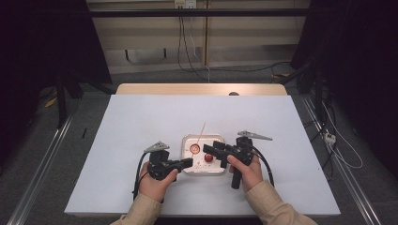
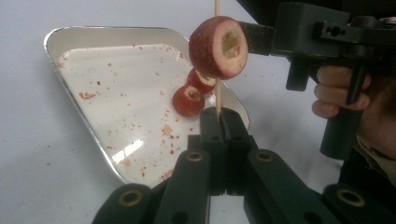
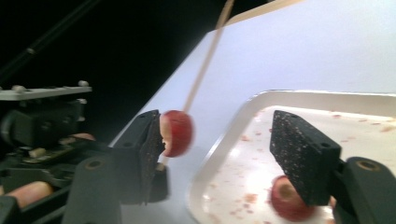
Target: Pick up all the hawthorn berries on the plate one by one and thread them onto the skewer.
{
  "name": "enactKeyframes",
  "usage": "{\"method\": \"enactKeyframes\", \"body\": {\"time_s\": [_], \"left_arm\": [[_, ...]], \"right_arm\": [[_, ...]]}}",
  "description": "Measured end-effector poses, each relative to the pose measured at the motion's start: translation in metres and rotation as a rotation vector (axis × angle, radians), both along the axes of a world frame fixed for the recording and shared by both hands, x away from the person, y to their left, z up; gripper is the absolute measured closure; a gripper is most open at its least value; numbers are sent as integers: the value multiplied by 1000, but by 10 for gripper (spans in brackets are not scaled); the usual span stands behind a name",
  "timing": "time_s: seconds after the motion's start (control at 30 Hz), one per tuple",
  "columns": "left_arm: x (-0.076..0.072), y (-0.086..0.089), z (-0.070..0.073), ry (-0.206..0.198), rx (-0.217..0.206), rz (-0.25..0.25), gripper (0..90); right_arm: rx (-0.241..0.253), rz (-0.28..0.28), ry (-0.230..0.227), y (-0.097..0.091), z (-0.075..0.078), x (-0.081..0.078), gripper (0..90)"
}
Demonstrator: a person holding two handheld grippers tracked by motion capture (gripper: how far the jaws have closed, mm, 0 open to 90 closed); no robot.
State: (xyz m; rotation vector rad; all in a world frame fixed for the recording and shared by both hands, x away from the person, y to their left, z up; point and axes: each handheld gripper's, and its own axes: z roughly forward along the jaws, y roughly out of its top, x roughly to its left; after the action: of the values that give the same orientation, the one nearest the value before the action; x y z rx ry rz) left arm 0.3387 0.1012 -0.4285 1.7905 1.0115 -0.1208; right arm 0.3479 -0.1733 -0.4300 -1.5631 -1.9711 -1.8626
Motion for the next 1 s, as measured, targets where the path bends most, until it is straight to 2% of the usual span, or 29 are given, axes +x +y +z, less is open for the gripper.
{"method": "enactKeyframes", "body": {"time_s": [0.13, 0.2, 0.3, 0.4, 0.53, 0.67, 0.83, 1.0], "left_arm": [[-1, 4, 1, -6, -6, -2, 897], [-1, 6, 2, -9, -6, 0, 898], [-1, 9, 2, -12, -12, 8, 897], [0, 10, 2, -9, -10, 5, 897], [0, 9, 2, -7, -10, 2, 898], [0, 10, 2, -10, -11, 8, 897], [0, 10, 1, -3, -11, 7, 898], [0, 9, 1, -1, -4, 5, 897]], "right_arm": [[-83, -14, 4, -5, -3, 3, 217], [-145, -14, -16, -8, -5, 6, 197], [-258, -5, -45, -8, -10, 9, 192], [-344, 10, -65, -4, -13, 9, 221], [-379, 29, -76, -2, -16, 11, 406], [-409, 46, -78, -1, -19, 13, 547], [-426, 63, -72, 5, -24, 14, 582], [-411, 74, -66, 7, -25, 13, 621]]}}
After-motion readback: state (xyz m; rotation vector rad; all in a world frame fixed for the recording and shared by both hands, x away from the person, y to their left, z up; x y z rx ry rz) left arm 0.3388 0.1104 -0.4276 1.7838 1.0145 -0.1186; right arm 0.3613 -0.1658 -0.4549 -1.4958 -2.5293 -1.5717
